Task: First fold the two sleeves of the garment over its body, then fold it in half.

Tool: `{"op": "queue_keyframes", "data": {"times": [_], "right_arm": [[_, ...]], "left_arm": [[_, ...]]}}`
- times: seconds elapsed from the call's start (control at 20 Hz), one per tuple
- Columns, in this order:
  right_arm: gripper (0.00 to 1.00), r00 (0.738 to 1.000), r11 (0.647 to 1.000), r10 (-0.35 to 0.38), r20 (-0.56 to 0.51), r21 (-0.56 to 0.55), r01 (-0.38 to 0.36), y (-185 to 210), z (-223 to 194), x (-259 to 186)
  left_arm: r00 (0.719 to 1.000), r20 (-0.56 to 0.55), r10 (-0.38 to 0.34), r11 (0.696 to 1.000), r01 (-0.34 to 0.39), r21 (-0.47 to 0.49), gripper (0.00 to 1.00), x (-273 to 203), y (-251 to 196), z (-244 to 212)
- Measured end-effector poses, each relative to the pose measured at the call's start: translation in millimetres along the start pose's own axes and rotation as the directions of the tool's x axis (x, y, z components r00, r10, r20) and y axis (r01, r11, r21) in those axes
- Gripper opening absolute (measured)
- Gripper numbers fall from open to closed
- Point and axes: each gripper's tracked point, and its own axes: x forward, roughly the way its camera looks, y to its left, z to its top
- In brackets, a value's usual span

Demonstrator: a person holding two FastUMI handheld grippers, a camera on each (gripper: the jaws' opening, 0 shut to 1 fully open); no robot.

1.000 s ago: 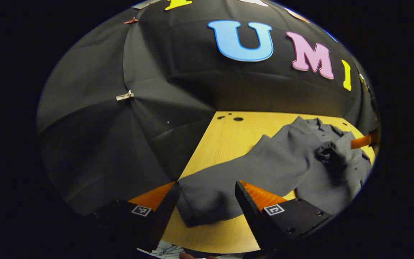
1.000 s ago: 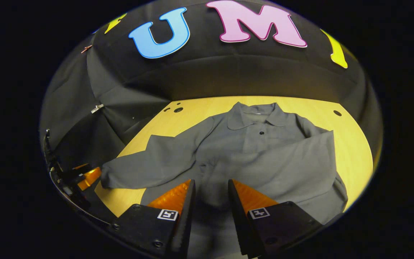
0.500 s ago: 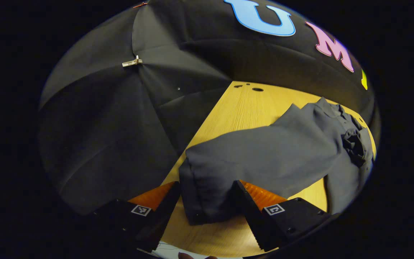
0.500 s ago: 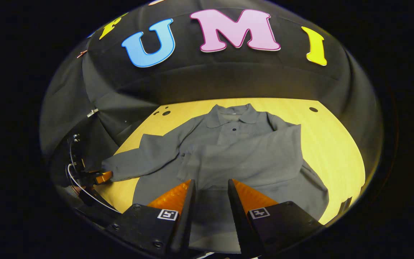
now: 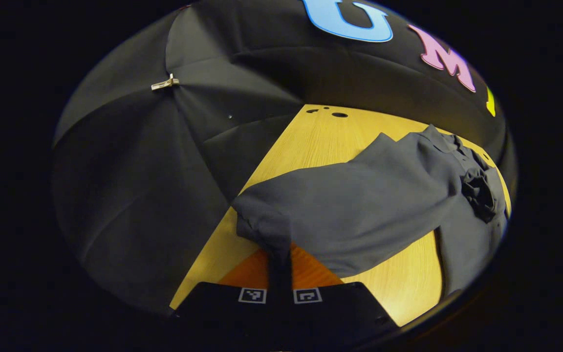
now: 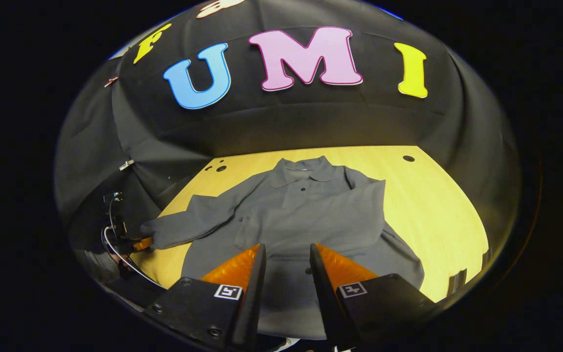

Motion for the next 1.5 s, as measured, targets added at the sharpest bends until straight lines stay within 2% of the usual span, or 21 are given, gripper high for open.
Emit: {"op": "queue_keyframes", "data": {"times": [0.05, 0.2, 0.3, 0.45, 0.55, 0.7, 0.95, 1.2, 1.3, 1.5], "right_arm": [[0.57, 1.000, 1.000, -0.008, 0.004, 0.006, 0.008, -7, 1, -4], [0.57, 1.000, 0.999, -0.025, 0.018, 0.021, 0.025, -27, 5, -12], [0.57, 0.999, 0.999, -0.040, 0.026, 0.032, 0.039, -43, 6, -17], [0.57, 0.997, 0.997, -0.066, 0.032, 0.046, 0.065, -71, 6, -24], [0.57, 0.996, 0.995, -0.078, 0.031, 0.057, 0.076, -87, 3, -28], [0.57, 0.995, 0.993, -0.099, 0.035, 0.072, 0.096, -113, 1, -33], [0.57, 0.990, 0.987, -0.135, 0.035, 0.091, 0.131, -156, -5, -42], [0.57, 0.986, 0.978, -0.165, 0.029, 0.132, 0.160, -195, -16, -48], [0.56, 0.985, 0.974, -0.174, 0.020, 0.151, 0.169, -210, -21, -50], [0.57, 0.981, 0.965, -0.195, 0.002, 0.177, 0.192, -236, -30, -56]], "left_arm": [[1.000, -0.007, 0.001, 1.000, -0.001, -0.028, 0.06, -5, -2, 1], [0.997, 0.075, 0.016, 0.999, -0.013, -0.045, 0.05, -27, -7, 30], [0.990, 0.140, -0.010, 0.999, 0.016, -0.040, 0.05, -52, -27, 57], [0.960, 0.270, -0.077, 0.997, 0.080, -0.002, 0.05, -95, -68, 103], [0.936, 0.324, -0.135, 0.991, 0.128, 0.043, 0.07, -125, -107, 123], [0.898, 0.375, -0.230, 0.973, 0.202, 0.113, 0.05, -156, -171, 147], [0.847, 0.370, -0.382, 0.924, 0.336, 0.184, 0.06, -186, -279, 168], [0.815, 0.312, -0.489, 0.870, 0.429, 0.243, 0.05, -202, -378, 156], [0.809, 0.272, -0.521, 0.849, 0.456, 0.269, 0.05, -202, -414, 142], [0.819, 0.195, -0.539, 0.827, 0.472, 0.307, 0.05, -188, -467, 108]]}}
